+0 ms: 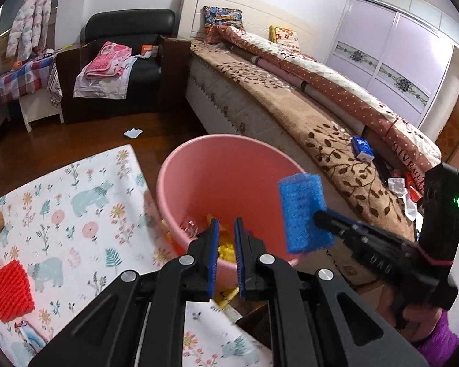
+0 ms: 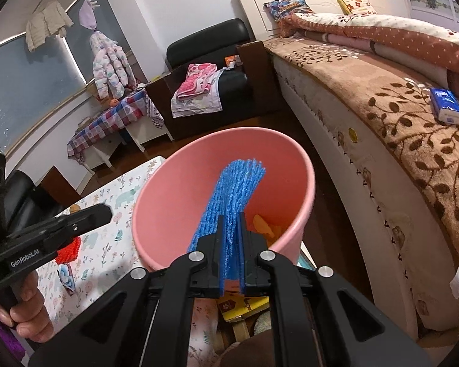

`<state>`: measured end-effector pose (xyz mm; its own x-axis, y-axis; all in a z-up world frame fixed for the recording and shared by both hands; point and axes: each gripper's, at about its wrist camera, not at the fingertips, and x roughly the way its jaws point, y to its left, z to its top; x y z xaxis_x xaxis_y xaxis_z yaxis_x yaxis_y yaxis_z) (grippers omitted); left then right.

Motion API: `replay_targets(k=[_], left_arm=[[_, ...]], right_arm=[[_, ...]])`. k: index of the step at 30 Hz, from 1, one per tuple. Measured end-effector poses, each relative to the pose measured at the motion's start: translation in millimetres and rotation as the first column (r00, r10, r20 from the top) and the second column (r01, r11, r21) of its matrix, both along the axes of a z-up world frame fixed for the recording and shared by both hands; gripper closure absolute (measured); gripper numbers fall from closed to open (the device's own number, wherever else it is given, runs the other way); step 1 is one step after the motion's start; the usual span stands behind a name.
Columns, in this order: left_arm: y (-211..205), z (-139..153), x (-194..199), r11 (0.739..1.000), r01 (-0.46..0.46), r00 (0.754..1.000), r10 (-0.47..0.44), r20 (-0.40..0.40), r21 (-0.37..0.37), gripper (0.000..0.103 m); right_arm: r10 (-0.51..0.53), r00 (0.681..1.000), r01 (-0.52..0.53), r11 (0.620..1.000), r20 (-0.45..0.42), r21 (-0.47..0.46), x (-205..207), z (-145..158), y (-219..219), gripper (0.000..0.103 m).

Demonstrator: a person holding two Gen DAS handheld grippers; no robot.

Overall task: Collect trash
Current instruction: 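Open the left tool over the bucket while the right tool releases the blue net, then lower the right tool to the floor and grasp the fallen yellow chip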

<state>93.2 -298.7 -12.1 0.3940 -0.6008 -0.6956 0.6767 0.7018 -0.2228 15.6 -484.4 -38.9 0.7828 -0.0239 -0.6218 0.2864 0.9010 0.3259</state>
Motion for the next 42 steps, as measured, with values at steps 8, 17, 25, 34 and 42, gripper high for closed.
replay_targets(k=[8,17,25,34,42], left_arm=[[18,-4,-3,1.000,-0.030,0.999,0.030,-0.016,-0.007,0.067],[35,-9,4,0.997,-0.077,0.997,0.077,-0.027,0.018,0.067],[34,-24,8,0.991,-0.102,0.994,0.105,-0.031,0.089,0.067],[29,-29,20,0.982,-0.147,0.988,0.150,-0.019,0.121,0.067],[33,-26,38,0.970,-0.208,0.978,0.208,0.008,0.124,0.067]], right_arm=[[0.008,1.000,-0.008,1.000,-0.018,0.016,8,5,-12,0.091],[0.067,0.998,-0.067,0.998,-0.001,-0.003,7,25,-33,0.064],[-0.043,0.999,0.042,0.995,-0.014,-0.086,-33,13,-69,0.064],[-0.152,0.967,0.138,0.987,-0.204,-0.082,-69,-114,-73,0.064],[-0.296,0.872,0.315,0.949,-0.389,-0.015,-100,-299,-77,0.064]])
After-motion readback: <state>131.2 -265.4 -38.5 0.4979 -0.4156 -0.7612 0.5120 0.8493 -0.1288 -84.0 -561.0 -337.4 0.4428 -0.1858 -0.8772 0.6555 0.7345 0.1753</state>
